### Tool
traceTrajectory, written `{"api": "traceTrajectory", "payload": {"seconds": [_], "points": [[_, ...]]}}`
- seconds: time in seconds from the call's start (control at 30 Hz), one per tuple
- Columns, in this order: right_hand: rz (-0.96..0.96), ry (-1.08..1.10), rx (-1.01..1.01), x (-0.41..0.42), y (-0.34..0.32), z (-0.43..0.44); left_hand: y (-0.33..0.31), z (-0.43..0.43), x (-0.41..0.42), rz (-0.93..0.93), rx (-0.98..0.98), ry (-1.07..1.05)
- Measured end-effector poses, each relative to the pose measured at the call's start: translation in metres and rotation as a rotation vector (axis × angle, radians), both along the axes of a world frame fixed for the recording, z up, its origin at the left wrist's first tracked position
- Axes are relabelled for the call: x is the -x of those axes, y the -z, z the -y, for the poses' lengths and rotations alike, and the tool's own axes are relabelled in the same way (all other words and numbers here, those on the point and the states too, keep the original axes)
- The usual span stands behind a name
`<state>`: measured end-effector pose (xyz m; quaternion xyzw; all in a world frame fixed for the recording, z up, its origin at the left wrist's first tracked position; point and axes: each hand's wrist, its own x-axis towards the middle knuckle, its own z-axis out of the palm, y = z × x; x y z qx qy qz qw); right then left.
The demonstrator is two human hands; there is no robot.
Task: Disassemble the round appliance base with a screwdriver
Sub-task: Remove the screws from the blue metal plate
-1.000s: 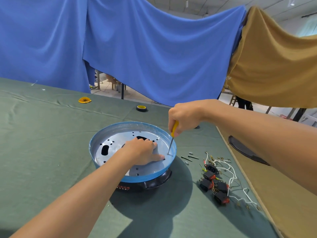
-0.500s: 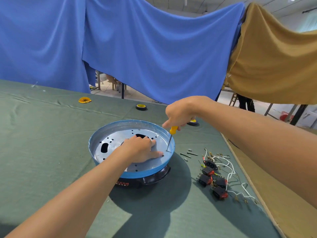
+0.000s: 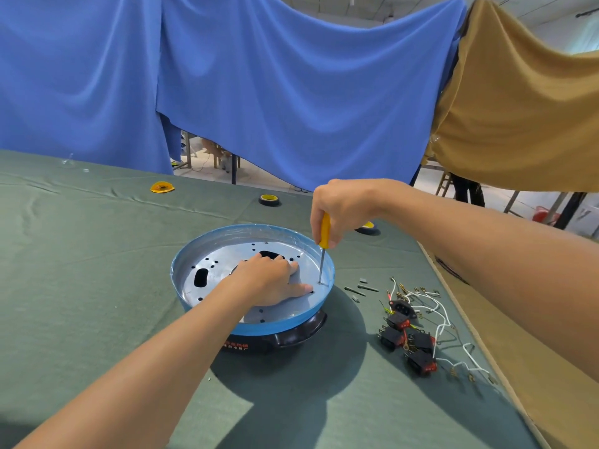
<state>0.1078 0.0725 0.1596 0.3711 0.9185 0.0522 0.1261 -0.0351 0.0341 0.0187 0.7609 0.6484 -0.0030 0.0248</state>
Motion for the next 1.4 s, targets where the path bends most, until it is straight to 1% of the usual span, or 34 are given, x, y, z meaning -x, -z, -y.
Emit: {"api": "traceTrajectory", "payload": {"seconds": [0.07, 0.13, 0.23, 0.27, 0.37, 0.47, 0.63, 0.7, 0.83, 0.9, 1.1, 1.23, 1.3, 1.4], "points": [[-0.014, 0.001, 0.046, 0.002, 0.002, -0.002, 0.0, 0.001, 0.0, 0.005, 0.009, -0.002], [0.001, 0.05, 0.059, 0.004, 0.004, -0.004, 0.0, 0.001, 0.0, 0.0, 0.01, -0.002], [0.065, 0.184, 0.032, 0.003, 0.003, -0.004, -0.001, 0.0, 0.0, -0.002, 0.008, 0.002], [0.076, 0.194, 0.016, 0.003, 0.005, -0.005, -0.001, -0.001, 0.001, 0.001, 0.009, 0.0], [0.05, 0.154, -0.033, -0.001, 0.006, -0.002, -0.001, -0.002, 0.001, -0.001, 0.011, -0.002], [-0.017, 0.085, -0.025, -0.006, 0.001, 0.0, -0.001, -0.002, 0.001, -0.003, 0.015, -0.007], [-0.079, 0.045, 0.136, -0.007, 0.003, -0.002, 0.0, -0.002, 0.0, -0.001, 0.013, -0.01], [-0.071, 0.095, 0.142, -0.007, 0.006, -0.003, -0.001, -0.002, 0.0, -0.007, 0.017, -0.008], [-0.031, 0.269, 0.135, -0.008, 0.007, -0.005, -0.002, -0.002, 0.0, -0.015, 0.013, 0.005], [-0.008, 0.257, 0.098, -0.006, 0.008, -0.005, -0.003, -0.002, 0.001, -0.006, 0.015, 0.005], [0.024, 0.113, -0.007, -0.006, 0.001, 0.002, -0.003, -0.001, -0.001, -0.002, 0.014, 0.001], [-0.013, 0.012, 0.035, -0.005, -0.001, 0.001, -0.003, 0.0, 0.0, -0.003, 0.009, 0.0], [-0.016, -0.001, 0.06, -0.002, 0.0, 0.001, -0.002, 0.0, 0.0, 0.002, 0.011, -0.003], [0.035, 0.115, 0.145, -0.001, 0.003, -0.002, -0.002, 0.0, -0.001, 0.004, 0.012, -0.003]]}}
